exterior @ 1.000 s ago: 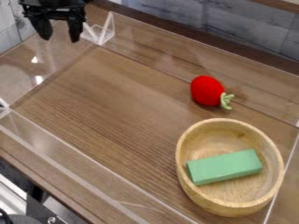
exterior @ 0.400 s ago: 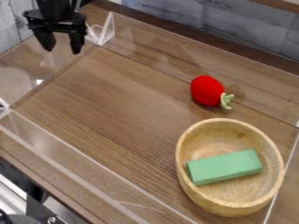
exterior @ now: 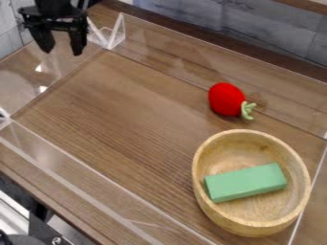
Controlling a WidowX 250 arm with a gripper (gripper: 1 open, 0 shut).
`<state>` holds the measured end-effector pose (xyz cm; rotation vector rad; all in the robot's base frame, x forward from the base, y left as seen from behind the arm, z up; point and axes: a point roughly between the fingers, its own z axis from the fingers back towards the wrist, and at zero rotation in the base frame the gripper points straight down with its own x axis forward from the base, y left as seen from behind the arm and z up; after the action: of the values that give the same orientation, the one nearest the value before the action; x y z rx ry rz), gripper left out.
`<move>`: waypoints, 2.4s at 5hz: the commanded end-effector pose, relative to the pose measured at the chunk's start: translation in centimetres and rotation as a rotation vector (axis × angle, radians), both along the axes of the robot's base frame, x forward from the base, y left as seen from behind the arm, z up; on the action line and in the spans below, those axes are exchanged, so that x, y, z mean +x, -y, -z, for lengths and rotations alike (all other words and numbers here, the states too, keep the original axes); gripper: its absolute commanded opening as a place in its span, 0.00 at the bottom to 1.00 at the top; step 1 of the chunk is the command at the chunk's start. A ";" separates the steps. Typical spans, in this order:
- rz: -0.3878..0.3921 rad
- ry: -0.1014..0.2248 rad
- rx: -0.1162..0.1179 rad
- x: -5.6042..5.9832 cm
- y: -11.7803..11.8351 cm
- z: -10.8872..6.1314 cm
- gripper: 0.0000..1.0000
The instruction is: Move the red fruit to the right
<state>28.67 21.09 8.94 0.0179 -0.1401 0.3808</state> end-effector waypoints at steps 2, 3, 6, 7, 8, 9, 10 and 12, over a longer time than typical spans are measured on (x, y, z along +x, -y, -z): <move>0.052 0.082 0.043 0.6 -0.8 -4.0 1.00; -0.005 0.075 0.045 -0.1 -0.9 -3.9 1.00; -0.140 0.015 -0.015 1.6 2.3 -2.1 1.00; -0.183 0.007 -0.059 3.0 5.9 -1.5 1.00; -0.226 0.000 -0.100 4.5 9.6 -1.0 1.00; -0.280 0.001 -0.128 5.1 13.9 -0.2 1.00; -0.350 0.010 -0.156 5.5 18.3 0.5 1.00; -0.387 0.021 -0.188 7.5 24.6 -0.9 1.00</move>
<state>35.15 -3.87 7.69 -0.1195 -0.0551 0.7714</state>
